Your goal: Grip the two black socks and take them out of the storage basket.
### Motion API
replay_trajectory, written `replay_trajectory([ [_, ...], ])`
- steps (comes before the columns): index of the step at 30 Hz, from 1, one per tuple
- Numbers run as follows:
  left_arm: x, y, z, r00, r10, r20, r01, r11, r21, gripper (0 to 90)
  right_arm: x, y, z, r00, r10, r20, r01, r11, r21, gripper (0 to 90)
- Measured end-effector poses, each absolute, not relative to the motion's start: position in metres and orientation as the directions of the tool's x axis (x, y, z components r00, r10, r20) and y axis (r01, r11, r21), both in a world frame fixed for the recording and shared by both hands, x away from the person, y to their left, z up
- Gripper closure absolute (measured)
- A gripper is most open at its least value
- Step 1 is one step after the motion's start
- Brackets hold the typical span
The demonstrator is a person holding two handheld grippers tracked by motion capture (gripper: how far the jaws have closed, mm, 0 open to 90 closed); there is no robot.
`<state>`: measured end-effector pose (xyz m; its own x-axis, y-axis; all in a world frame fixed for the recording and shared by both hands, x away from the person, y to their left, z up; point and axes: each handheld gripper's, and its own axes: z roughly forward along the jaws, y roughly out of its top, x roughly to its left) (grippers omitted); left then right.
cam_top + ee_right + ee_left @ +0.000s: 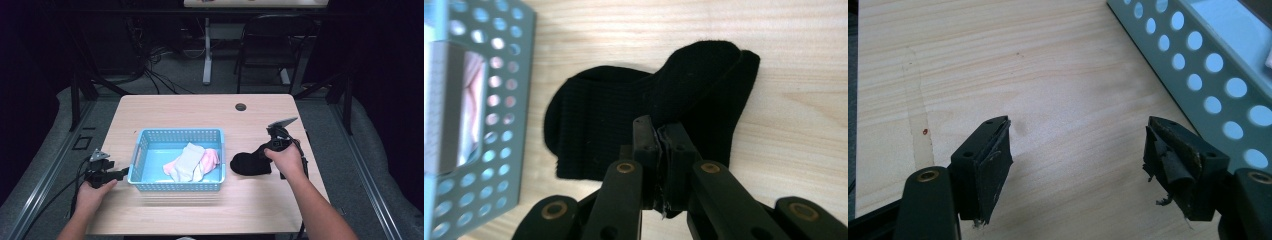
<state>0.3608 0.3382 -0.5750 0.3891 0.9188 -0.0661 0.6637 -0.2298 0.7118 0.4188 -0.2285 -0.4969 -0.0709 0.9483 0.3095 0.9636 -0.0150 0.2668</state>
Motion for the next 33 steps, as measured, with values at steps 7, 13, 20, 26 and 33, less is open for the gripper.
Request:
replay_trajectory([
  [7,0.361,0.338,-0.575,0.39,0.919,-0.066,0.664,-0.231,0.711,27.1,0.426,-0.232,-0.514,-0.03,0.959,0.283,0.967,-0.044,0.251,83.0],
  [13,0.361,0.338,-0.575,0.39,0.918,-0.066,0.663,-0.231,0.712,27.1,0.425,-0.237,-0.511,-0.041,0.965,0.261,0.968,-0.026,0.249,70.1],
  [20,0.361,0.338,-0.575,0.39,0.918,-0.066,0.665,-0.232,0.71,27.1,0.422,-0.243,-0.496,-0.049,0.962,0.267,0.955,-0.033,0.293,63.5],
  [26,0.361,0.338,-0.575,0.391,0.918,-0.065,0.665,-0.233,0.71,27.1,0.416,-0.243,-0.475,-0.06,0.96,0.274,0.939,-0.039,0.343,63.7],
  [33,0.361,0.338,-0.575,0.392,0.918,-0.066,0.664,-0.233,0.71,27.1,0.405,-0.236,-0.457,-0.112,0.959,0.259,0.93,0.009,0.368,63.3],
])
